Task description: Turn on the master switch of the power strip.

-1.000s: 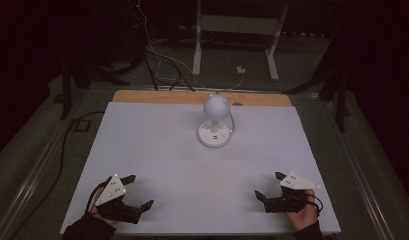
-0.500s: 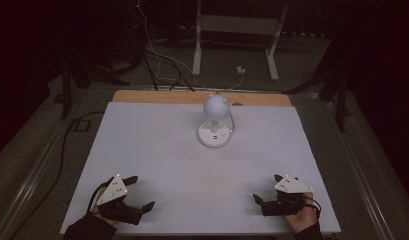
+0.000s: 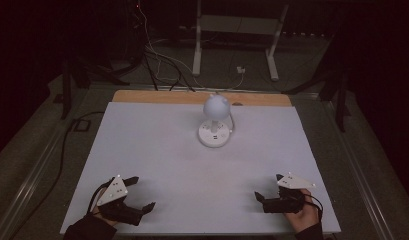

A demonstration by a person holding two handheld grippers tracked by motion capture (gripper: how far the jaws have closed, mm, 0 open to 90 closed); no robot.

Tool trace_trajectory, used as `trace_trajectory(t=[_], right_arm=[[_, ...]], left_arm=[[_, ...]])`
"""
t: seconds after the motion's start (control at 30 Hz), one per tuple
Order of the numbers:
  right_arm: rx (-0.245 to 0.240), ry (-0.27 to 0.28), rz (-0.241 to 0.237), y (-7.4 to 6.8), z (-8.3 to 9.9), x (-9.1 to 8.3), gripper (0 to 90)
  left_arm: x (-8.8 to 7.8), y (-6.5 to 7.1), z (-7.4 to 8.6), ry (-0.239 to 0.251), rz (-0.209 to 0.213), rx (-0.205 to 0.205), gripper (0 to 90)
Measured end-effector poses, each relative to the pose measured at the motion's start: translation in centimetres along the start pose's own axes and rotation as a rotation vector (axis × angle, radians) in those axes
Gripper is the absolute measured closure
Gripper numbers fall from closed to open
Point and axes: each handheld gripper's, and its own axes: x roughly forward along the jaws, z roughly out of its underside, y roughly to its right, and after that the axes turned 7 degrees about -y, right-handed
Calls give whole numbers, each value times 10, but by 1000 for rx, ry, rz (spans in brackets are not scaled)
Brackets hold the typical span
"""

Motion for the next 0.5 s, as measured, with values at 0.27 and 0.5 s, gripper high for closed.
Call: trace_trajectory(t=[0.27, 0.5], right_arm=[[10, -9, 26, -5, -10, -7, 0], [25, -18, 21, -5, -22, -15, 0]], left_arm=[[0, 1, 0, 1, 5, -2, 2], [1, 2, -1, 5, 13, -5, 2]])
